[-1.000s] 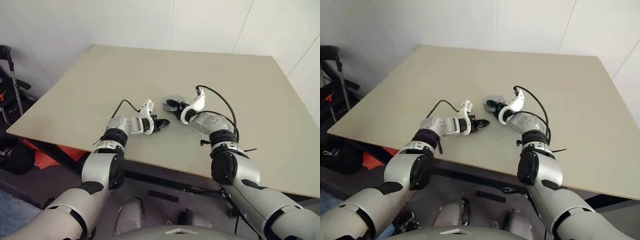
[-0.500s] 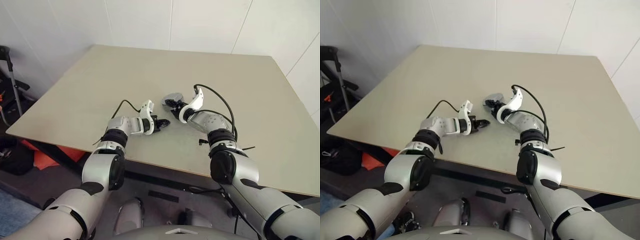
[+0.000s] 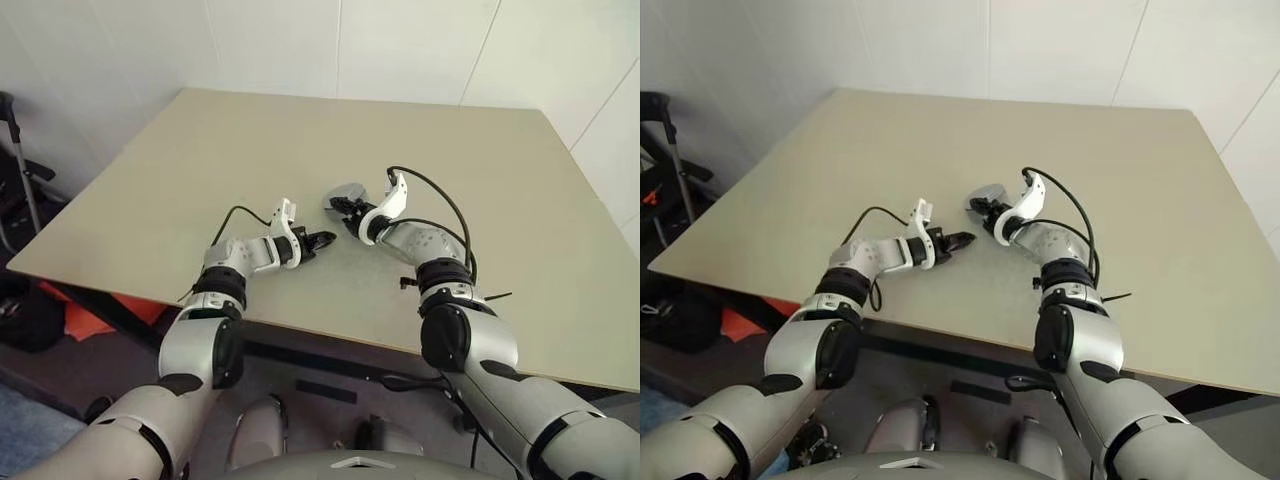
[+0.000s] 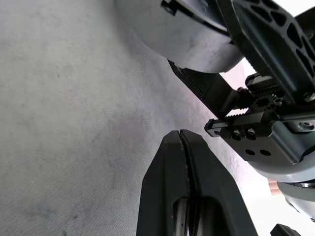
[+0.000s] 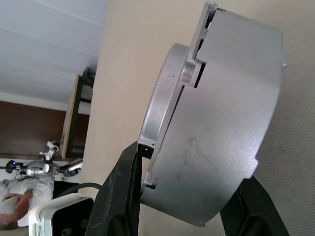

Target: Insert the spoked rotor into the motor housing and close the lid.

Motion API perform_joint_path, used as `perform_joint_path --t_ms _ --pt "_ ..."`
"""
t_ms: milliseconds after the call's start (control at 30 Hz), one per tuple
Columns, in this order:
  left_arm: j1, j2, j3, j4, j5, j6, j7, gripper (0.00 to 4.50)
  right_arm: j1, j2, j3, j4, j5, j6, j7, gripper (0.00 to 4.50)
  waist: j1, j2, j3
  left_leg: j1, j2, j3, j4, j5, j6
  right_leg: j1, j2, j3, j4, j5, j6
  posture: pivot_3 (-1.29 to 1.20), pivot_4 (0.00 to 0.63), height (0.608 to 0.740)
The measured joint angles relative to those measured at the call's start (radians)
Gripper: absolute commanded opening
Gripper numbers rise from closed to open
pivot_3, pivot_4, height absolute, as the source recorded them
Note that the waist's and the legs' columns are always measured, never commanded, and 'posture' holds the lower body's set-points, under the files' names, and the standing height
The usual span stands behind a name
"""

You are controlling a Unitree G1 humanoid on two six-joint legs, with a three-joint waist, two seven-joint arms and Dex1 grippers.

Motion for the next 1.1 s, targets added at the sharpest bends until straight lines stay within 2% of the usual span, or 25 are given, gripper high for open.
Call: perform_joint_path --t_ms 200,333,400,433,600,800,933,1100 --pt "0.01 0.017 0.02 -0.015 -0.028 -0.002 0.018 0.0 0.02 -0.018 0.051 -0.056 -0.001 0.06 0.016 1.98 0.0 0.0 0.0 -0.004 0.0 0.0 0.002 -0.001 0.002 -0.002 0.0 0.0 0.0 0.0 0.0 0.0 0.0 0.74" --pt "0.021 0.032 0.021 -0.034 -0.038 0.0 0.023 0.0 0.056 -0.042 0.086 -0.147 0.005 0.167 0.032 1.98 0.0 0.0 0.0 -0.007 0.0 0.0 0.004 -0.002 0.003 -0.003 0.0 0.0 0.0 0.0 0.0 0.0 0.0 0.74" --pt "0.029 0.043 0.023 -0.044 -0.044 0.003 0.025 0.0 0.091 -0.052 0.106 -0.214 0.012 0.227 0.048 2.71 -0.001 0.0 0.0 -0.007 0.0 0.0 0.004 -0.002 0.003 -0.004 0.0 0.0 0.0 0.0 0.0 0.0 0.0 0.74" --pt "0.032 0.048 0.024 -0.046 -0.05 0.005 0.026 0.0 0.104 -0.056 0.119 -0.236 0.012 0.253 0.049 2.87 -0.001 0.0 0.0 -0.007 0.0 0.0 0.004 -0.002 0.003 -0.004 0.0 0.0 0.0 0.0 0.0 0.0 0.0 0.74" --pt "0.056 0.07 0.036 -0.073 -0.069 0.016 0.035 0.0 0.144 -0.068 0.194 -0.337 -0.005 0.303 0.051 4.47 0.0 -0.001 -0.001 -0.006 0.001 0.0 0.005 -0.001 0.001 -0.004 0.001 0.0 0.001 0.0 0.0 0.0 0.0 0.74" --pt "0.072 0.084 0.037 -0.088 -0.076 0.029 0.048 0.0 0.166 -0.098 0.321 -0.398 -0.089 0.24 0.034 4.47 0.006 -0.001 -0.001 -0.002 0.0 -0.001 0.005 0.0 -0.001 0.002 0.0 0.001 0.0 0.001 0.005 0.0 0.0 0.74" --pt "0.079 0.085 0.04 -0.099 -0.078 0.034 0.057 0.0 0.18 -0.169 0.388 -0.432 -0.173 0.207 0.024 4.47 0.009 -0.003 0.0 -0.002 -0.002 -0.001 0.006 0.001 -0.002 0.003 0.0 0.003 0.0 0.002 0.01 0.0 0.0 0.74" --pt "0.089 0.087 0.04 -0.116 -0.078 0.038 0.064 0.0 0.21 -0.24 0.429 -0.47 -0.218 0.194 0.035 4.47 0.005 -0.004 0.0 -0.001 -0.002 -0.001 0.007 0.001 -0.002 0.003 0.0 0.003 0.0 0.004 0.008 0.0 0.0 0.74"
